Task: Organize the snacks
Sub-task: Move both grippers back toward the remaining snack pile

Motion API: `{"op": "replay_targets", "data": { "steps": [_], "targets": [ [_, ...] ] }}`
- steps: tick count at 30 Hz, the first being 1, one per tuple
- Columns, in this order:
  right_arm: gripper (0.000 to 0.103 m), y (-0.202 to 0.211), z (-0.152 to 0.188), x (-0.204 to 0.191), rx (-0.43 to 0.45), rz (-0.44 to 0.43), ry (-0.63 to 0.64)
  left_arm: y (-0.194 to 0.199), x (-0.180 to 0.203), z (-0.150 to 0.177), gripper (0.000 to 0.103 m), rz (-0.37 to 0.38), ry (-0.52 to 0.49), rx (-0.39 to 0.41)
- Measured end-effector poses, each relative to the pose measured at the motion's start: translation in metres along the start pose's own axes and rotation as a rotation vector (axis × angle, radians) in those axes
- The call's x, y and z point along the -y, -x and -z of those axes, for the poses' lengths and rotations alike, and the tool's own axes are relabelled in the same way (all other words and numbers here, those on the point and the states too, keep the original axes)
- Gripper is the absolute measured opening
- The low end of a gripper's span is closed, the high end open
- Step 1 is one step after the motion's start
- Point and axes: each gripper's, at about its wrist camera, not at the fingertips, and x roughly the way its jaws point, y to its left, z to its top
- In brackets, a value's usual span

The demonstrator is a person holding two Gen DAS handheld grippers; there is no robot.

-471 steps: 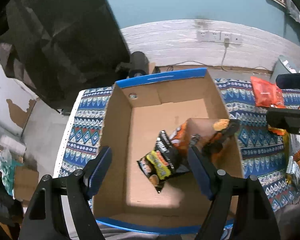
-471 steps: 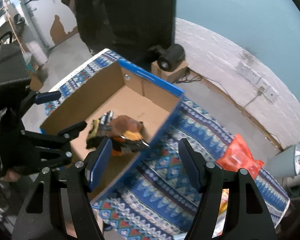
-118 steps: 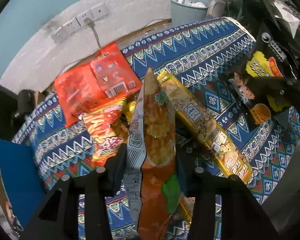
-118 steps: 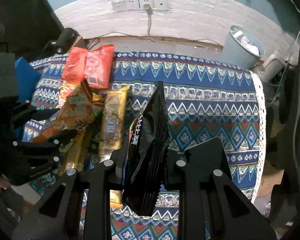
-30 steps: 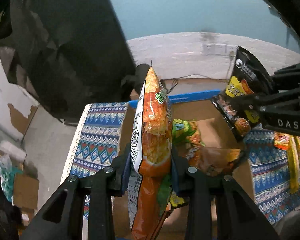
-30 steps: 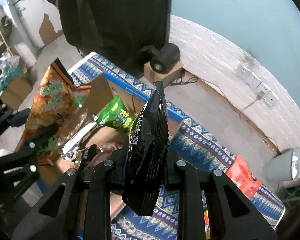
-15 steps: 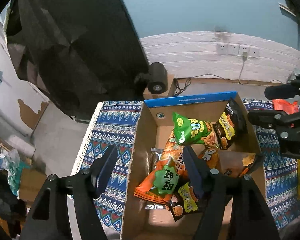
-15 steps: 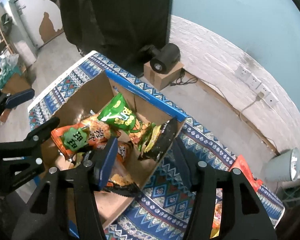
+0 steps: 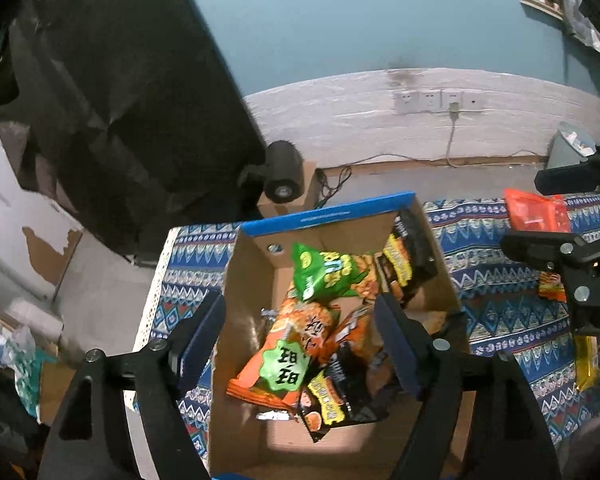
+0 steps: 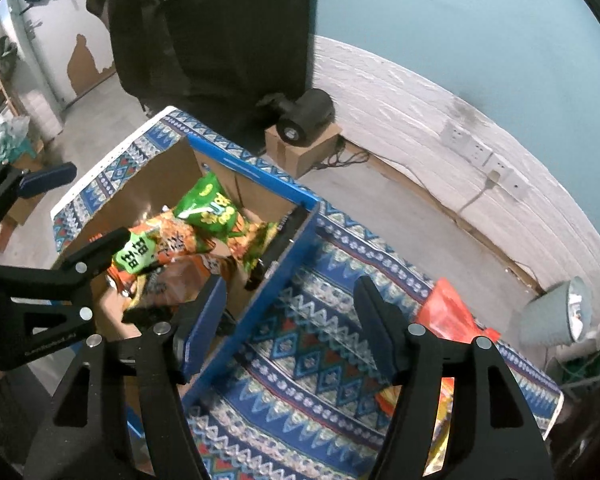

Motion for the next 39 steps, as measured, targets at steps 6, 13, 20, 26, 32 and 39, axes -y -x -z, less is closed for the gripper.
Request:
{"op": "replay_targets", "data": {
  "steps": [6, 13, 20, 26, 32, 39],
  "targets": [
    [0.069, 0.017, 0.019, 0.019, 0.009, 0.022, -0.022, 0.004, 0.021, -0.005, 0.078, 0.048, -0.026, -0.005],
    [0.070, 0.032, 0.046, 0.043, 0.009, 0.046, -0.056, 0.012, 0.054, -0.007, 0.078, 0.125, -0.063, -0.014],
    [0.070, 0.040, 0.071, 0.065, -0.001, 0.055, -0.087, 0.014, 0.088, -0.007, 0.078, 0.172, -0.107, -0.029],
    [0.070, 0.044, 0.093, 0.085, -0.010, 0.065, -0.117, 0.012, 0.116, -0.005, 0.078, 0.194, -0.152, -0.051],
    [0.070, 0.043, 0.118, 0.113, -0.035, 0.080, -0.162, 0.007, 0.143, -0.004, 0.078, 0.232, -0.179, -0.089],
    [0.070, 0.035, 0.149, 0.149, -0.076, 0.110, -0.234, 0.000, 0.179, -0.001, 0.078, 0.275, -0.216, -0.123]
  ]
}}
